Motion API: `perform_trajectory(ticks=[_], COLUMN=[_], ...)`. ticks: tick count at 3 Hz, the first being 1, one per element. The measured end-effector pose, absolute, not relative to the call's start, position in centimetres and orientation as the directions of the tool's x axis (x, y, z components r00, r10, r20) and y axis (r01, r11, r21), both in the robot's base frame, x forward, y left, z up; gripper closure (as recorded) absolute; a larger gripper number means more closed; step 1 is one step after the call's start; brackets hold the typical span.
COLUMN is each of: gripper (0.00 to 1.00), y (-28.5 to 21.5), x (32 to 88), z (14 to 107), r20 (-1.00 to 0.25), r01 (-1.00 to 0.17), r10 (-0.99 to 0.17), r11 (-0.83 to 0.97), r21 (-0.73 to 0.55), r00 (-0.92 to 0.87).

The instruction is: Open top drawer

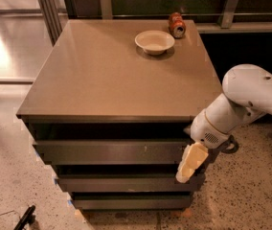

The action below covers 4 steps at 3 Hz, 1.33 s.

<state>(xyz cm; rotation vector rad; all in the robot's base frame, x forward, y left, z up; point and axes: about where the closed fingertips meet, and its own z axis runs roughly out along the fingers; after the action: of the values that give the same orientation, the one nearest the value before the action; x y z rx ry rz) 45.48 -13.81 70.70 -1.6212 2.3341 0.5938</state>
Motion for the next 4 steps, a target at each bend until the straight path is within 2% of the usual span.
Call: perform_trajectory(ticks=[1,4], gripper=[0.0,0.0], y=[-13.8,-14.2], x=[45.1,42.5], z=[68.7,68.9], r20=[-0.39,-0.415], r01=[-0.928,-0.93], r10=[-0.847,-0.845], r11=[0.286,0.23], r21=[0.238,0.287], r00=[-0.361,-0.337])
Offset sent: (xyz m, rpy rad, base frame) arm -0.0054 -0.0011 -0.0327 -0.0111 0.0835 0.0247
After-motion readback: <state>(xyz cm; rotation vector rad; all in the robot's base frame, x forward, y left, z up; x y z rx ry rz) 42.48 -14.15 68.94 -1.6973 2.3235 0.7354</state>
